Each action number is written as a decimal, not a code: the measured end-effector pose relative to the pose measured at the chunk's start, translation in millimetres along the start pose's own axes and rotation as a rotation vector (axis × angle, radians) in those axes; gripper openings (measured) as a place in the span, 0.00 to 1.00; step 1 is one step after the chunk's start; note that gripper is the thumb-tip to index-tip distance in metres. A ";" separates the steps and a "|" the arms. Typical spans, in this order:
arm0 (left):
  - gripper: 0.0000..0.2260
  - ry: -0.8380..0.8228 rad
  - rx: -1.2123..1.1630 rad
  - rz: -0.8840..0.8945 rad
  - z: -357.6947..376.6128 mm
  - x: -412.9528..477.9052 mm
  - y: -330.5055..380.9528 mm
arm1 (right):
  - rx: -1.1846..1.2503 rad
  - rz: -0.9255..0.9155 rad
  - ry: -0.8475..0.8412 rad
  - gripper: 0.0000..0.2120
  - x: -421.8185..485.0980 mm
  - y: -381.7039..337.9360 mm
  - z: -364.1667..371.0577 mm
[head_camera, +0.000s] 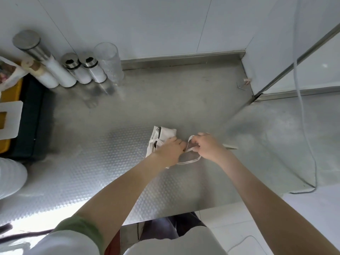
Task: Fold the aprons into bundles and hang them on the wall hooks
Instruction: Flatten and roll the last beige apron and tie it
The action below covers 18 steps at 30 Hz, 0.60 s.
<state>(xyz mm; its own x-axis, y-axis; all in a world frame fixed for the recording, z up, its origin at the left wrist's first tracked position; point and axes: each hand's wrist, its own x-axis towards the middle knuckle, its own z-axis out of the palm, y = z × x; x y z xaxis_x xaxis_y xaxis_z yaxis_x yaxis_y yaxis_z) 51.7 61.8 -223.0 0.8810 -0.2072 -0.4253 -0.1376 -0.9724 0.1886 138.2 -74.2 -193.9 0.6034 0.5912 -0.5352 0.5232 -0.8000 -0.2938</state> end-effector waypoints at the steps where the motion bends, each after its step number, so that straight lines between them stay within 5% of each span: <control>1: 0.11 -0.005 -0.140 -0.055 2.0 1.5 -2.6 | -0.060 0.013 -0.024 0.11 -1.0 1.8 -1.7; 8: 0.07 0.073 -0.896 -0.171 -13.0 -11.4 -16.1 | -0.081 0.037 0.043 0.13 -10.7 8.9 -11.7; 18: 0.04 0.071 -1.187 -0.061 -6.1 -16.0 -31.8 | 0.625 -0.111 0.182 0.16 -20.4 -12.3 -42.6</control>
<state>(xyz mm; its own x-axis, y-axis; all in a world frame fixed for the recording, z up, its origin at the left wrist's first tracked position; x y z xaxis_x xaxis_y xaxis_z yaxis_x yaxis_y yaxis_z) 44.7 96.7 -216.8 0.9000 -0.1213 -0.4188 0.3772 -0.2649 0.8874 145.1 -72.0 -145.7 0.6871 0.6374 -0.3488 0.1734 -0.6100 -0.7732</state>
